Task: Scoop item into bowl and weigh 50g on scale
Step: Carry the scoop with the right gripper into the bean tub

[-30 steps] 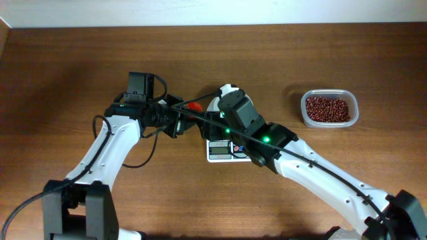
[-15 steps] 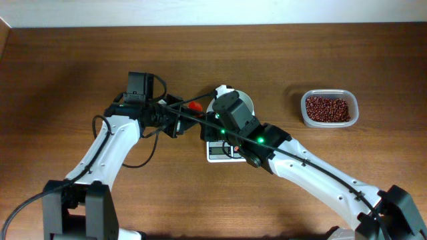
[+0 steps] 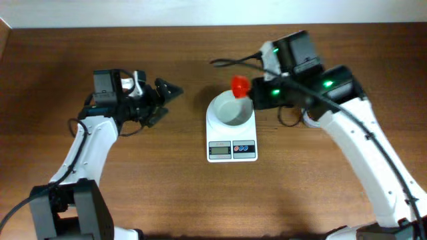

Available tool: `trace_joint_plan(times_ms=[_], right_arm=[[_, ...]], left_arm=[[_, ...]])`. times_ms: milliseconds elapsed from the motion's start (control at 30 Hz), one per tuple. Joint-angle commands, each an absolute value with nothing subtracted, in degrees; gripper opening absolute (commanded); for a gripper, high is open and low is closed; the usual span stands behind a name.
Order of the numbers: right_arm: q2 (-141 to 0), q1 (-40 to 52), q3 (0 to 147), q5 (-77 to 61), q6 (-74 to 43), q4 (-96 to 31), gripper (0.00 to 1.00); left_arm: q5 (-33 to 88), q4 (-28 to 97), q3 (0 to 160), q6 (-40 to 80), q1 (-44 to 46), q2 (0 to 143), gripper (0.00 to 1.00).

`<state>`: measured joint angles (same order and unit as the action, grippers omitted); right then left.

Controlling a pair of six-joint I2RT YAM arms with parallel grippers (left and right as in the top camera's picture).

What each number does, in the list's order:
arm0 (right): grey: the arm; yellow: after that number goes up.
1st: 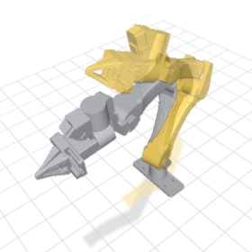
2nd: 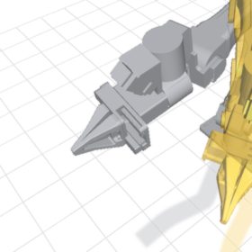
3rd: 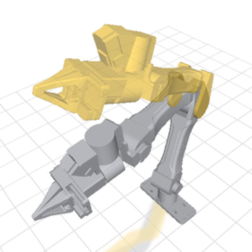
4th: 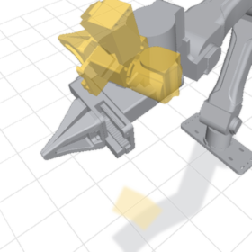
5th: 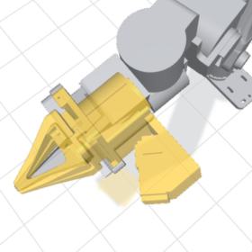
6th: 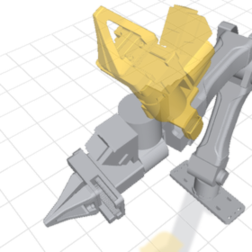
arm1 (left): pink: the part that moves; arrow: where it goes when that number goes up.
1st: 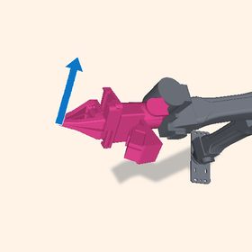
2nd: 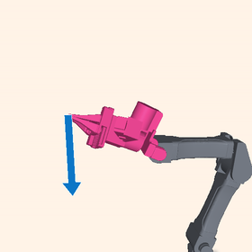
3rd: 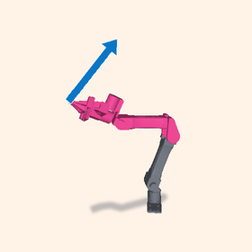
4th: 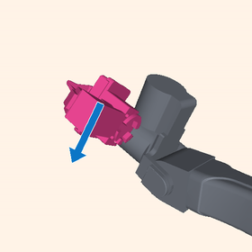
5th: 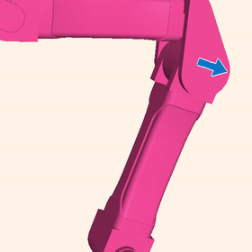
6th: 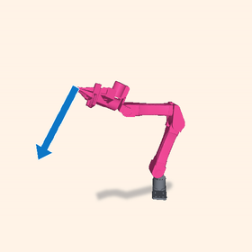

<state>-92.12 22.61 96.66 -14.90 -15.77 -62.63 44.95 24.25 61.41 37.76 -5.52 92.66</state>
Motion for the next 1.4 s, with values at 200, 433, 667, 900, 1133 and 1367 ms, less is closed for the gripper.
trace_joint_plan(times_ms=[200,433,667,900,1133,1367], right_arm=[[-92.6,2.5,97.7,-13.7,-5.9,-70.9,0.04],[-94.0,2.5,97.7,-3.7,-6.0,-72.7,0.04],[-94.7,2.3,97.6,0.2,-3.2,-74.7,0.04],[-104.5,-3.2,97.6,5.8,1.8,-75.0,0.04],[-111.4,-3.9,97.6,4.8,2.8,-71.1,0.04],[-111.9,-3.9,97.6,4.8,2.8,-65.8,0.16]], left_arm=[[24.1,30.6,61.8,27.5,-8.7,91.9,0.99],[24.1,32.2,61.8,27.5,-8.7,91.9,0.99],[22.5,32.2,61.8,27.5,-8.7,91.9,0.99],[22.4,32.2,61.8,27.5,-8.7,91.9,0.99],[22.4,32.2,61.8,27.5,-8.7,91.9,0.99],[22.4,32.2,61.8,27.5,-8.7,91.9,0.99]])
